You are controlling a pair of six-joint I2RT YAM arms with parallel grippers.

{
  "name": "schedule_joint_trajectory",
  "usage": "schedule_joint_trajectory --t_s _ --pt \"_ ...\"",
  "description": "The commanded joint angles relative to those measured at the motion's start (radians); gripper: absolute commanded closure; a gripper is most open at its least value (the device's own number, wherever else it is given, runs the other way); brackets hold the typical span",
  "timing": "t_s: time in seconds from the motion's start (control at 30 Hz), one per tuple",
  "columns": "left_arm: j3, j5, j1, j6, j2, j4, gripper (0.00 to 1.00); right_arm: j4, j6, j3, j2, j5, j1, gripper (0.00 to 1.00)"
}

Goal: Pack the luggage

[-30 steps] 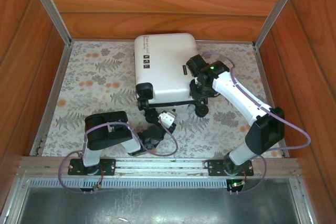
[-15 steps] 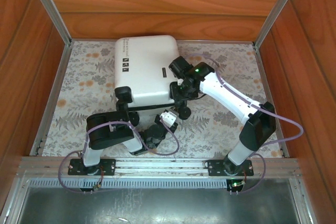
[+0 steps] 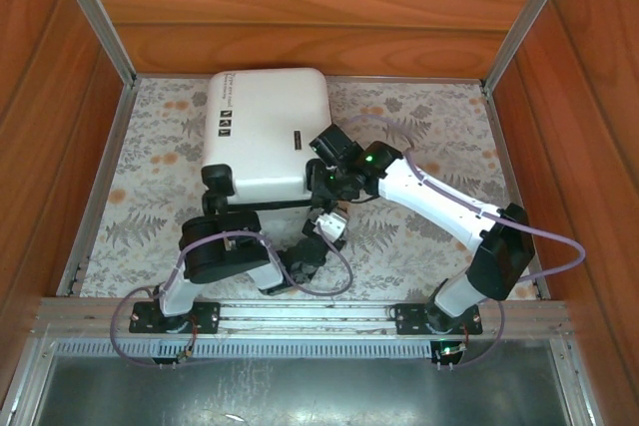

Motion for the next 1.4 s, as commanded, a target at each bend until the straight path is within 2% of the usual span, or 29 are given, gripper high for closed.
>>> schedule_joint_trajectory --t_s 0.0,0.03,0.17,0.23,0.3,0.37,0.43,0.53,0.67,0.73,0.8,0.93,0.97,1.23,1.37 --pt "0.024 0.072 -0.031 0.015 0.005 -0.012 0.04 0.216 -0.026 0.032 -0.003 -0.069 0.052 0.40" --pt "0.015 0.070 -0.032 0.012 -0.010 -0.014 0.00 0.174 -0.059 0.041 -0.015 -0.039 0.051 0.36" --pt "-0.058 0.073 -0.034 -0.045 -0.114 -0.051 0.00 0.004 -0.170 0.061 -0.083 0.118 0.039 0.27" --pt "-0.088 0.085 -0.033 -0.096 -0.225 -0.178 0.00 -0.043 -0.214 0.041 -0.148 0.171 0.018 0.24" --pt "-0.073 0.087 -0.034 -0.144 -0.352 -0.411 0.00 -0.061 -0.237 -0.001 -0.224 0.194 -0.017 0.21" --pt "0.001 0.075 -0.035 -0.204 -0.484 -0.775 0.00 -0.057 -0.258 -0.070 -0.318 0.208 -0.072 0.20" --pt "0.078 0.083 -0.034 -0.226 -0.577 -1.052 0.00 -0.043 -0.275 -0.144 -0.416 0.230 -0.137 0.17" --pt "0.192 0.102 -0.027 -0.286 -0.698 -1.406 0.00 0.031 -0.340 -0.289 -0.566 0.262 -0.240 0.14" --pt "0.406 0.124 0.025 -0.402 -0.765 -1.869 0.02 0.209 -0.484 -0.505 -0.716 0.289 -0.303 0.14" --pt "0.479 0.154 0.061 -0.445 -0.766 -2.008 0.03 0.321 -0.549 -0.622 -0.774 0.269 -0.314 0.15" --pt "0.531 0.150 0.083 -0.489 -0.766 -2.082 0.04 0.415 -0.573 -0.714 -0.818 0.222 -0.321 0.15" --pt "0.602 0.205 0.099 -0.566 -0.745 -2.089 0.04 0.522 -0.576 -0.820 -0.837 0.116 -0.332 0.17" --pt "0.625 0.212 0.128 -0.580 -0.727 -2.089 0.04 0.532 -0.581 -0.827 -0.828 0.092 -0.333 0.17" --pt "0.799 0.255 0.154 -0.690 -0.514 -2.113 0.05 0.545 -0.600 -0.844 -0.785 -0.004 -0.335 0.21" --pt "0.885 0.271 0.175 -0.786 -0.419 -2.196 0.13 0.538 -0.596 -0.863 -0.801 -0.012 -0.336 0.22"
